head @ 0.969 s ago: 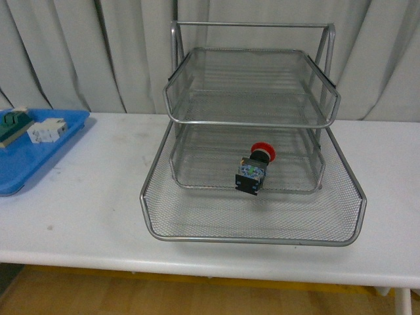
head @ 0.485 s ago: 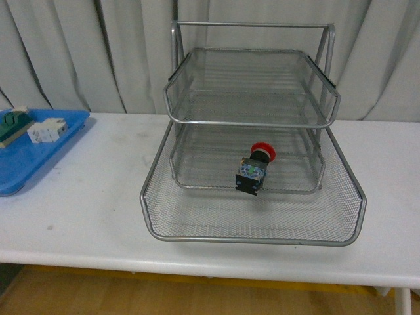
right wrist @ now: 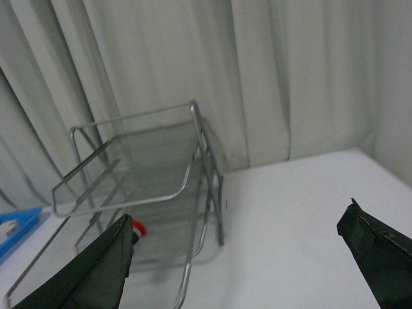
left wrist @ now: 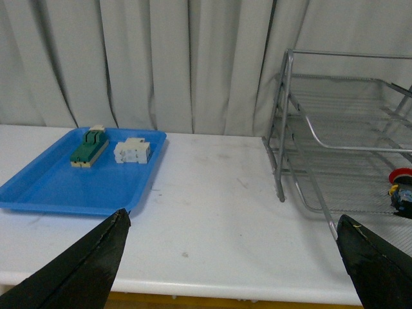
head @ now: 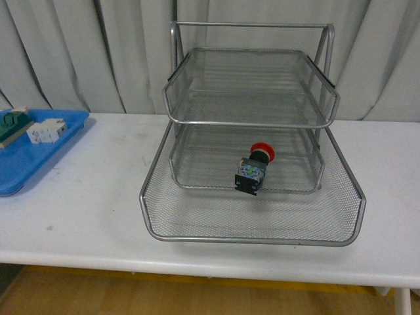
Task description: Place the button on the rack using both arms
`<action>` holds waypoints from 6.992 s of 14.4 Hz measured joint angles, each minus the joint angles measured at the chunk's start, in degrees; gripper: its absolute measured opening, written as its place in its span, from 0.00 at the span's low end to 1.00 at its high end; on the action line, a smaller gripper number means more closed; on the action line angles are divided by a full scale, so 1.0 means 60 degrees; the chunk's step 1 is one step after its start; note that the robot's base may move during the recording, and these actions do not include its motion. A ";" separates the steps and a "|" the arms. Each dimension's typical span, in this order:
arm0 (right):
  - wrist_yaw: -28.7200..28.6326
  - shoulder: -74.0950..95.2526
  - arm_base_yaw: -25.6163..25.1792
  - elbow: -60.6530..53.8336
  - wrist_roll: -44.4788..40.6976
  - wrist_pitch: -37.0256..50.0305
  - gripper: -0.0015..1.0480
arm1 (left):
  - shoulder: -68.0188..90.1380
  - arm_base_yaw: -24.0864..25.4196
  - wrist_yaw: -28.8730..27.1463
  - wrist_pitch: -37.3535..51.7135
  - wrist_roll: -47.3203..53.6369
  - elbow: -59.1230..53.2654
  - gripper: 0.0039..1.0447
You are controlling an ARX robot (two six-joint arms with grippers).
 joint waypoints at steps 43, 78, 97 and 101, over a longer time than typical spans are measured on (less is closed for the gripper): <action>-0.1195 1.8575 0.2175 0.9967 0.0382 -0.0597 0.02 | 0.0000 0.0000 0.0000 0.0004 0.0000 0.0000 0.94; 0.0033 0.7563 0.0251 0.4076 -0.0648 0.2164 0.02 | 0.0000 0.0000 0.0000 0.0004 0.0000 0.0000 0.94; -0.1716 0.1348 -0.1625 0.0113 -0.1698 0.0018 0.02 | 0.0000 0.0000 0.0000 0.0004 0.0000 0.0000 0.94; -0.1719 -0.0259 -0.1625 -0.0113 -0.1716 -0.1268 0.17 | 0.0000 0.0000 0.0000 0.0004 0.0000 0.0000 0.94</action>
